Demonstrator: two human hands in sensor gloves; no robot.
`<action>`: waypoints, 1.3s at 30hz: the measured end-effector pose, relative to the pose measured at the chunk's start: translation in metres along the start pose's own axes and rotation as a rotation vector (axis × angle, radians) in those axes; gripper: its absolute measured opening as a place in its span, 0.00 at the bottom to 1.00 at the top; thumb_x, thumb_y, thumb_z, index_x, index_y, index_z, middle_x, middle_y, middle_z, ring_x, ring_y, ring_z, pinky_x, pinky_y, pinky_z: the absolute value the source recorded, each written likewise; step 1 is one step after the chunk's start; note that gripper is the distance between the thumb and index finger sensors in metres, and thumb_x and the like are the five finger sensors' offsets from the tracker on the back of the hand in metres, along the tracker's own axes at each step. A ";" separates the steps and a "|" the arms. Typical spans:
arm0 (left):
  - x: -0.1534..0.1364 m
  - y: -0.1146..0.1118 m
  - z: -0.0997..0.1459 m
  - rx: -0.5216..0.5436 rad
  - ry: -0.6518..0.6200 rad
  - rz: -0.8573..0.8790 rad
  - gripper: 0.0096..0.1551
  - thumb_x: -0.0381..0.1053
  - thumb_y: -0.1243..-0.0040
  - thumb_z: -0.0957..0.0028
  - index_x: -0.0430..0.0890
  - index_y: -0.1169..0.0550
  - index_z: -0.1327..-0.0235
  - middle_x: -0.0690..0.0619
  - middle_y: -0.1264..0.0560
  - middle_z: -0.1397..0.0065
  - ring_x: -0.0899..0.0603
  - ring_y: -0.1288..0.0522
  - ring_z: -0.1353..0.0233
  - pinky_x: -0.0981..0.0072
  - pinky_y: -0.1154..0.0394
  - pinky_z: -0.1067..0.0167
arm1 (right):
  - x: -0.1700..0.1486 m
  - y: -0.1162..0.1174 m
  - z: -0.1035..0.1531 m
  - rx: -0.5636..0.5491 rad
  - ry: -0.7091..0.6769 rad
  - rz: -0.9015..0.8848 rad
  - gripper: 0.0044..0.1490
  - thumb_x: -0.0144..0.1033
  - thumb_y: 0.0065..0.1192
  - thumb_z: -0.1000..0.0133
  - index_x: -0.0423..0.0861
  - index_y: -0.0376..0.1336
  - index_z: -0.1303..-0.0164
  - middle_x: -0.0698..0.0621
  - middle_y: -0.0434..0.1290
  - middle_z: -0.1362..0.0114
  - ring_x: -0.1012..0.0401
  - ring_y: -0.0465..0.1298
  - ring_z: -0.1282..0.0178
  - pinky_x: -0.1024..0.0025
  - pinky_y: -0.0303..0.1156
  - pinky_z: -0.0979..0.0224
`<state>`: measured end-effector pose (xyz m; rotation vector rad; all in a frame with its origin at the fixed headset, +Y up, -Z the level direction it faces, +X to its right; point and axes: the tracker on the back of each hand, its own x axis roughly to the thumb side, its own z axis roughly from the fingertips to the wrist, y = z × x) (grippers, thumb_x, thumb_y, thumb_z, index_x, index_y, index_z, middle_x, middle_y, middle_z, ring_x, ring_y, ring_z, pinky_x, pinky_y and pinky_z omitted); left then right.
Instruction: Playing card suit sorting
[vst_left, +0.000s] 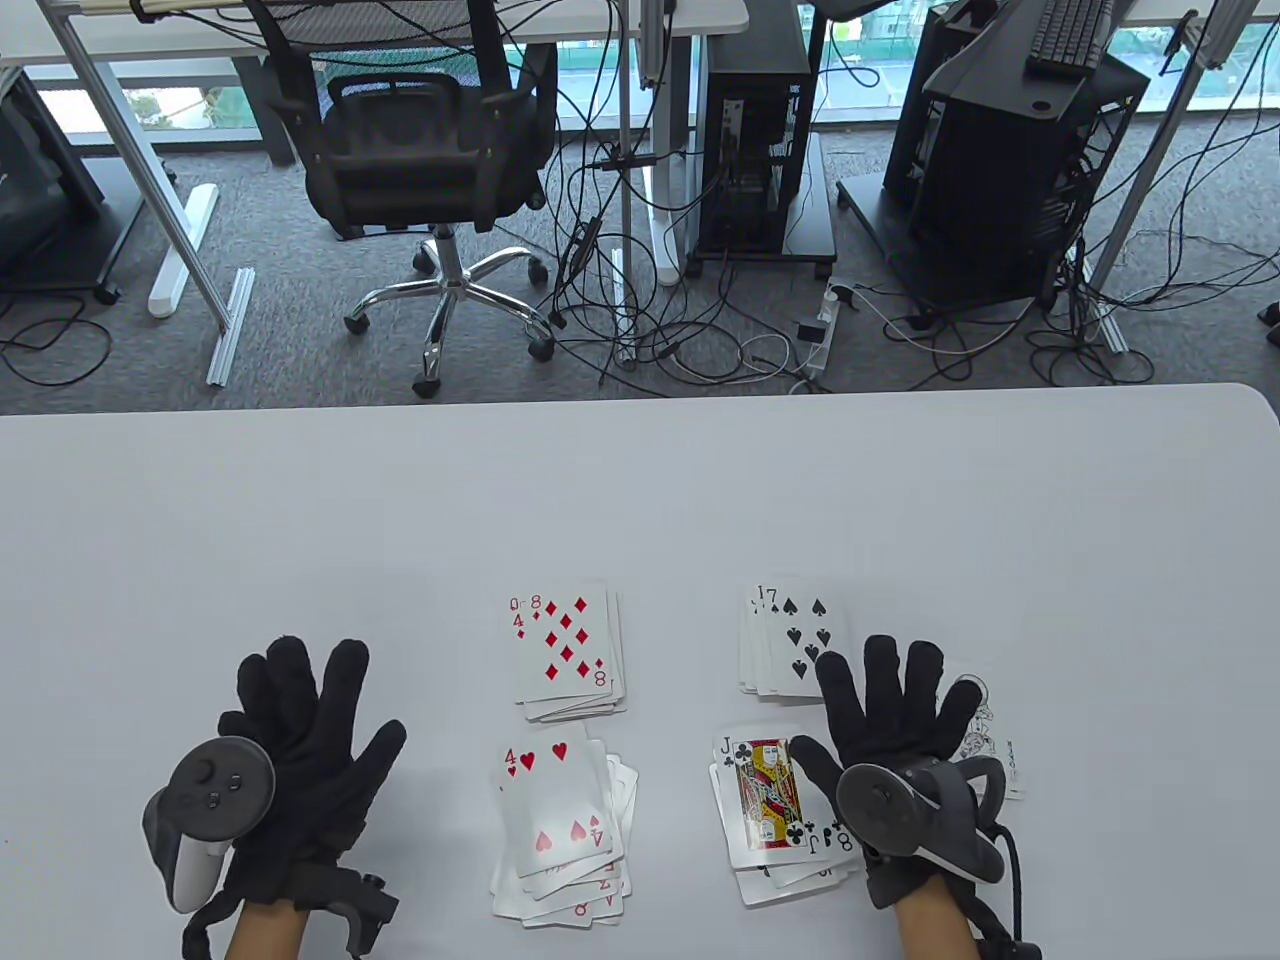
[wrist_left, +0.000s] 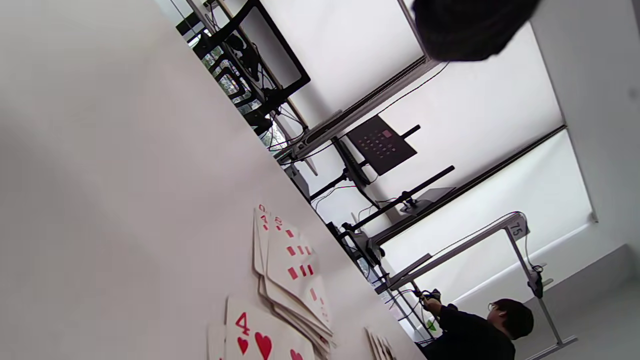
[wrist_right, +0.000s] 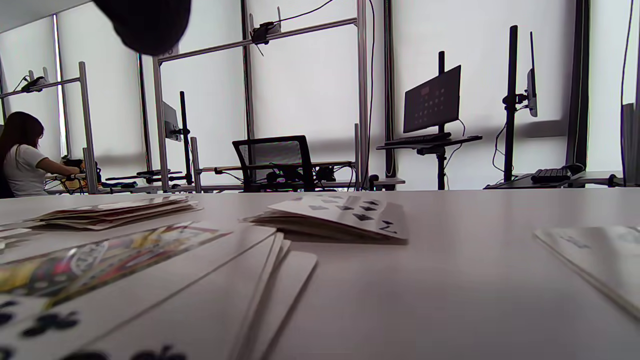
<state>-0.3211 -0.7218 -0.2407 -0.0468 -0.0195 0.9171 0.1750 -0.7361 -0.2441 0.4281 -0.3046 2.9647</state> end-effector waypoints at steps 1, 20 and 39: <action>-0.004 -0.002 -0.001 -0.004 0.025 -0.001 0.44 0.70 0.47 0.43 0.73 0.57 0.21 0.75 0.81 0.21 0.62 0.93 0.25 0.52 0.96 0.37 | 0.000 0.003 0.000 0.009 0.001 0.000 0.50 0.55 0.45 0.36 0.46 0.27 0.20 0.31 0.25 0.20 0.28 0.23 0.28 0.19 0.26 0.39; -0.003 -0.002 0.002 0.017 0.013 -0.003 0.43 0.69 0.49 0.42 0.72 0.57 0.21 0.74 0.81 0.20 0.61 0.93 0.24 0.51 0.94 0.36 | 0.007 0.002 0.002 -0.046 -0.037 -0.009 0.49 0.55 0.42 0.36 0.45 0.27 0.20 0.31 0.26 0.20 0.30 0.24 0.27 0.20 0.26 0.39; -0.004 -0.002 0.001 0.015 0.015 0.001 0.43 0.69 0.49 0.41 0.71 0.56 0.21 0.74 0.81 0.20 0.61 0.93 0.24 0.51 0.94 0.36 | 0.016 0.002 0.003 -0.046 -0.073 -0.081 0.48 0.56 0.41 0.36 0.45 0.27 0.20 0.30 0.27 0.20 0.30 0.24 0.27 0.20 0.27 0.39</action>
